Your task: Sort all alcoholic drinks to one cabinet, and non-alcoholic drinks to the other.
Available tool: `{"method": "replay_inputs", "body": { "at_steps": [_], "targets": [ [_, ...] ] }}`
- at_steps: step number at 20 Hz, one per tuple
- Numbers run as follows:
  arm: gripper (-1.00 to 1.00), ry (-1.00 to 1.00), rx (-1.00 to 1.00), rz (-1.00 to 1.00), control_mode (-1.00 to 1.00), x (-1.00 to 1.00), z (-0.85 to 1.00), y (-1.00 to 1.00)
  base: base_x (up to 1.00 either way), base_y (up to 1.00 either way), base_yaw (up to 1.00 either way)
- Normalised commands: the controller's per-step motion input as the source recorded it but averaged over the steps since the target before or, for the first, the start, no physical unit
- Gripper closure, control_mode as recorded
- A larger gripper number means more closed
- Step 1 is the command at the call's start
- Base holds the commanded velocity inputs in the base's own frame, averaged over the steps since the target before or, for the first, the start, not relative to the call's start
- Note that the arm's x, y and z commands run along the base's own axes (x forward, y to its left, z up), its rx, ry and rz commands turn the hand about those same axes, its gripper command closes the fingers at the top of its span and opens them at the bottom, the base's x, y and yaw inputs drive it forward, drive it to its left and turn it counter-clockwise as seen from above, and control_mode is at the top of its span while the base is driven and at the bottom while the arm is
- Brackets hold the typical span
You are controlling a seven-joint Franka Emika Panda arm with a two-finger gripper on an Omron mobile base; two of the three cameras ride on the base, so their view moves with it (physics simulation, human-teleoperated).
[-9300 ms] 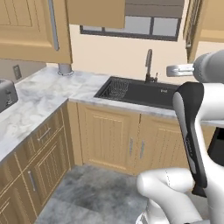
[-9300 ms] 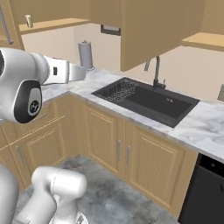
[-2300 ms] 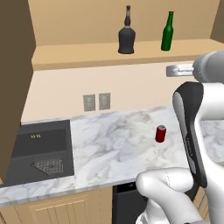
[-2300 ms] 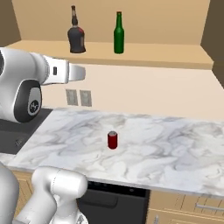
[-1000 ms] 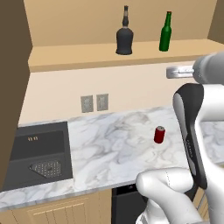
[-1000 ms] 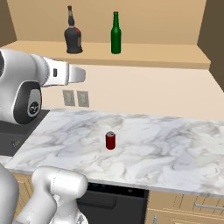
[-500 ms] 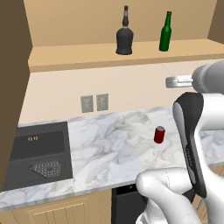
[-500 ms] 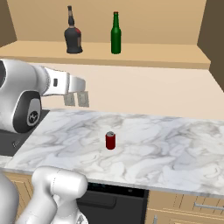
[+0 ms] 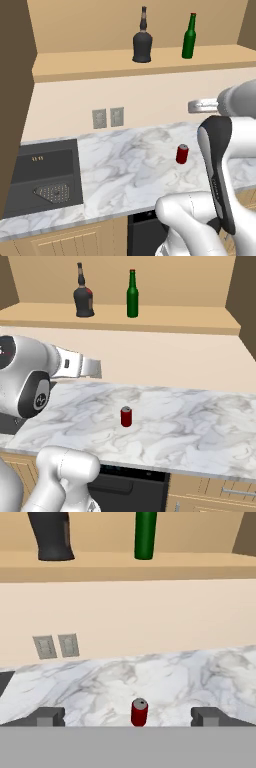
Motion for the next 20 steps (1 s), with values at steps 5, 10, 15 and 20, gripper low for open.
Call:
{"method": "replay_inputs", "body": {
  "at_steps": [5, 10, 15, 20],
  "targets": [
    [-1.0, 0.11, 0.07, 0.0, -1.0, 0.0, -0.34, 0.0, 0.0, 0.0, 0.0],
    [-1.0, 0.15, 0.05, 0.0, -1.0, 0.0, -0.24, -0.06, 0.0, 0.0, 0.0],
    [-1.0, 0.07, 0.0, 0.0, -1.0, 0.0, -0.19, -0.09, 0.0, 0.0, 0.0],
    [-1.0, 0.05, 0.0, 0.0, -1.0, 0.0, -0.24, -0.09, 0.0, 0.0, 0.0]
  ]
}}
